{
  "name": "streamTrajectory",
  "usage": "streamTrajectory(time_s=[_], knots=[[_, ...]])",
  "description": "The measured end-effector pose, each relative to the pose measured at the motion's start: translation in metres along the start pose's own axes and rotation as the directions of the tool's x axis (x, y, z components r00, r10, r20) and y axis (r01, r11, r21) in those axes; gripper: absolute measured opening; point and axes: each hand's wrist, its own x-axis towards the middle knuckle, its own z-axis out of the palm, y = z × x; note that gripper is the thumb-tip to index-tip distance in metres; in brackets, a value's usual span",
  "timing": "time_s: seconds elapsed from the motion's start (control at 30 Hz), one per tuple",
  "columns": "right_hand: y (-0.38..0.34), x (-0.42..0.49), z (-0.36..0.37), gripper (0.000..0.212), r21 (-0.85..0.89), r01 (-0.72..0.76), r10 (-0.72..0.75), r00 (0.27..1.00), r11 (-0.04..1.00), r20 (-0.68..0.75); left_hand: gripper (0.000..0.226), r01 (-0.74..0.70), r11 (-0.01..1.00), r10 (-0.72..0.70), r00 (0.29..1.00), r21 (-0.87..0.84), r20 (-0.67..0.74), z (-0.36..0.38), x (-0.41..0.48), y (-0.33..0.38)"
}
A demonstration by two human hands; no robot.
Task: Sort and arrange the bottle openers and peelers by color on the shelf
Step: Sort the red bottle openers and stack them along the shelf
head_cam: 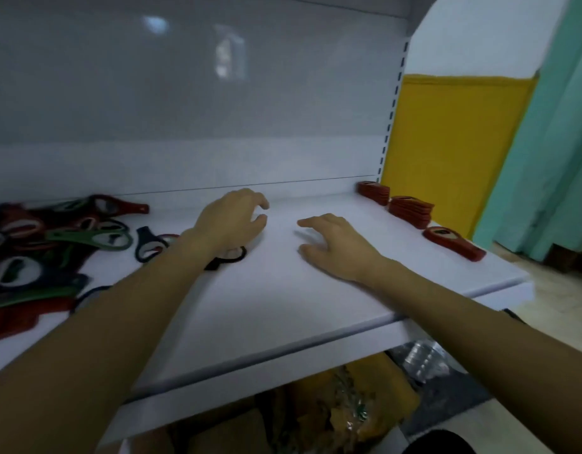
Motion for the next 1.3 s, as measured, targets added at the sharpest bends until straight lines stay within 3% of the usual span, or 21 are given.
streamTrajectory(time_s=[0.13, 0.23, 0.33, 0.43, 0.57, 0.67, 0.8, 0.93, 1.07, 1.17, 1.3], knots=[[-0.054, 0.038, 0.031, 0.041, 0.096, 0.117, -0.126, 0.988, 0.988, 0.089, 0.03, 0.067, 0.998, -0.068, 0.995, 0.019, 0.075, -0.035, -0.024, -0.074], [-0.095, 0.066, 0.046, 0.04, 0.171, 0.124, -0.148, 0.979, 0.978, 0.138, 0.033, 0.126, 0.99, -0.133, 0.981, 0.055, 0.144, -0.05, -0.042, -0.112], [-0.129, 0.091, 0.058, 0.05, 0.09, 0.088, -0.108, 0.961, 0.992, 0.254, 0.034, 0.162, 0.986, -0.168, 0.965, 0.047, 0.202, -0.052, -0.056, -0.137], [-0.149, 0.111, 0.063, 0.042, 0.024, 0.047, -0.053, 0.938, 0.999, 0.343, 0.03, 0.149, 0.989, -0.15, 0.964, 0.023, 0.221, -0.054, -0.062, -0.15], [-0.143, 0.119, 0.065, 0.038, 0.271, -0.062, -0.039, 0.935, 0.961, 0.352, 0.028, 0.163, 0.986, -0.153, 0.961, -0.022, 0.229, -0.065, -0.064, -0.161], [-0.138, 0.117, 0.069, 0.015, 0.426, -0.115, -0.022, 0.953, 0.897, 0.303, 0.029, 0.193, 0.981, -0.194, 0.971, 0.023, 0.14, -0.07, -0.068, -0.171], [-0.132, 0.118, 0.077, 0.025, 0.499, -0.131, 0.054, 0.985, 0.857, 0.164, 0.042, 0.292, 0.944, -0.313, 0.94, 0.151, 0.136, -0.074, -0.071, -0.179], [-0.125, 0.119, 0.078, 0.033, 0.565, -0.141, 0.084, 0.988, 0.813, 0.126, 0.047, 0.332, 0.927, -0.359, 0.92, 0.177, 0.157, -0.078, -0.074, -0.182], [-0.125, 0.12, 0.08, 0.031, 0.605, -0.119, 0.091, 0.993, 0.788, 0.076, 0.04, 0.362, 0.918, -0.386, 0.911, 0.162, 0.145, -0.082, -0.079, -0.182], [-0.127, 0.12, 0.079, 0.028, 0.635, -0.101, 0.095, 0.995, 0.766, 0.045, 0.029, 0.327, 0.943, -0.332, 0.926, 0.056, 0.181, -0.083, -0.082, -0.18], [-0.128, 0.12, 0.079, 0.026, 0.662, -0.083, 0.088, 0.996, 0.745, 0.026, 0.027, 0.287, 0.932, -0.248, 0.951, -0.223, 0.185, -0.089, -0.091, -0.175]])
